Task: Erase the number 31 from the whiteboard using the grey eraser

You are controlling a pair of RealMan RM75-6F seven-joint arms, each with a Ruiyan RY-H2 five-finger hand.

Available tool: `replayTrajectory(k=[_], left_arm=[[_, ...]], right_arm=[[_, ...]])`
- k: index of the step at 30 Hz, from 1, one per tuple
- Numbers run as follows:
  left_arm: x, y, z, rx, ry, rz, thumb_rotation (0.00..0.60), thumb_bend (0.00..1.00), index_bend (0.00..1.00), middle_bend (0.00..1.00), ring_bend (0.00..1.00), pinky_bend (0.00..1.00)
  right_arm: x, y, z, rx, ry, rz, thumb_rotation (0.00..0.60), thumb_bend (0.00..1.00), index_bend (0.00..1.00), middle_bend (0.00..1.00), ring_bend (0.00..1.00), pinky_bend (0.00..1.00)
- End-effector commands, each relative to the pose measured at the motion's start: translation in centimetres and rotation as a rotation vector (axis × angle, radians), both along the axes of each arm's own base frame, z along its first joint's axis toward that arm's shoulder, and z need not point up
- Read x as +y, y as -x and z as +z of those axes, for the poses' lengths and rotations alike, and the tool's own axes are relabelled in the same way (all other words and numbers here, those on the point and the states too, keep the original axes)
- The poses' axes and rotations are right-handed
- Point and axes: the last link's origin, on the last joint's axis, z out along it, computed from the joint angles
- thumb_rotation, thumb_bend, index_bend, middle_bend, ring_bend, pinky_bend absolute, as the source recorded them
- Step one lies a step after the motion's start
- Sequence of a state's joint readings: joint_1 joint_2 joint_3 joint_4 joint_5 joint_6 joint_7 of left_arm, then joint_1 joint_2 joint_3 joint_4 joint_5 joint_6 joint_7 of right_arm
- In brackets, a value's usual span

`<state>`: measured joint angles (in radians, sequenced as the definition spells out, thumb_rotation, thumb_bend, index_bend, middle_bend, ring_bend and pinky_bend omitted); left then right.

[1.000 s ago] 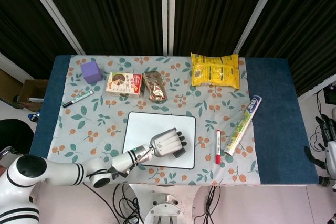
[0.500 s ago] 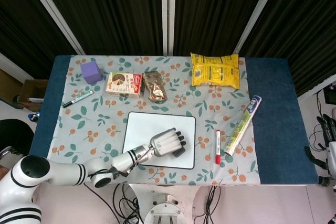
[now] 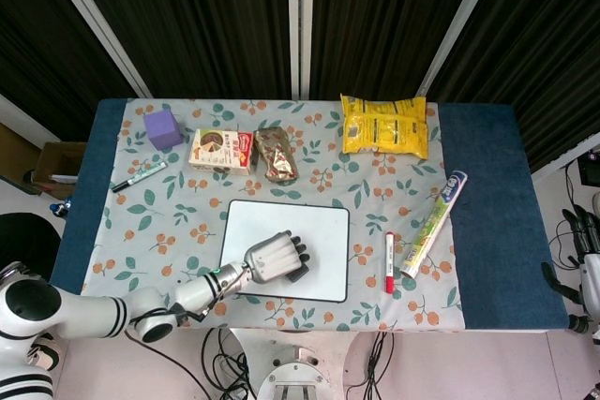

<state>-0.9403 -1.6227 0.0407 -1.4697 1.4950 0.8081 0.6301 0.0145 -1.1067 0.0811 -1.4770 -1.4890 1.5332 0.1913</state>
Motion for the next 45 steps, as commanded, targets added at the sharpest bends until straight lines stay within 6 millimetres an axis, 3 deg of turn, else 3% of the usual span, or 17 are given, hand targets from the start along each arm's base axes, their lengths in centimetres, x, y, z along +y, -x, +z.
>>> replayTrajectory(k=[1, 11, 22, 29, 36, 40, 45], left_arm=[[-0.3, 0.4, 0.6, -0.004, -0.005, -0.004, 0.6, 0.43, 0.68, 0.59, 0.49, 0.58], [-1.7, 2.0, 2.2, 0.01, 0.019, 0.003, 0.6, 0.43, 0.68, 0.59, 0.49, 0.58], [-1.4, 3.7, 3.9, 0.034, -0.01, 0.042, 0.6, 0.44, 0.69, 0.6, 0.5, 0.58], [0.0, 5.0, 8.0, -0.034, -0.119, 0.11, 0.6, 0.45, 0.69, 0.6, 0.5, 0.59], [2.5, 9.4, 12.8, -0.086, -0.242, 0.322, 0.6, 0.45, 0.69, 0.6, 0.5, 0.59], [2.7, 11.8, 13.3, -0.085, -0.248, 0.416, 0.6, 0.44, 0.69, 0.6, 0.5, 0.59], [2.5, 13.8, 12.6, -0.082, -0.231, 0.485, 0.6, 0.44, 0.69, 0.6, 0.5, 0.59]], right_arm=[[0.0, -0.1, -0.1, 0.0, -0.001, 0.004, 0.6, 0.24, 0.0, 0.0, 0.0, 0.0], [0.0, -0.4, -0.4, 0.004, -0.012, 0.006, 0.6, 0.24, 0.0, 0.0, 0.0, 0.0], [0.1, -0.5, -0.4, 0.005, -0.01, 0.009, 0.6, 0.24, 0.0, 0.0, 0.0, 0.0], [-0.2, -0.7, -0.6, 0.01, -0.022, 0.015, 0.6, 0.24, 0.0, 0.0, 0.0, 0.0], [-0.7, -1.4, -0.9, 0.015, -0.035, 0.038, 0.6, 0.24, 0.0, 0.0, 0.0, 0.0], [-0.9, -1.7, -1.4, 0.017, -0.051, 0.045, 0.6, 0.24, 0.0, 0.0, 0.0, 0.0], [-0.8, -1.9, -1.6, 0.023, -0.054, 0.045, 0.6, 0.24, 0.0, 0.0, 0.0, 0.0]])
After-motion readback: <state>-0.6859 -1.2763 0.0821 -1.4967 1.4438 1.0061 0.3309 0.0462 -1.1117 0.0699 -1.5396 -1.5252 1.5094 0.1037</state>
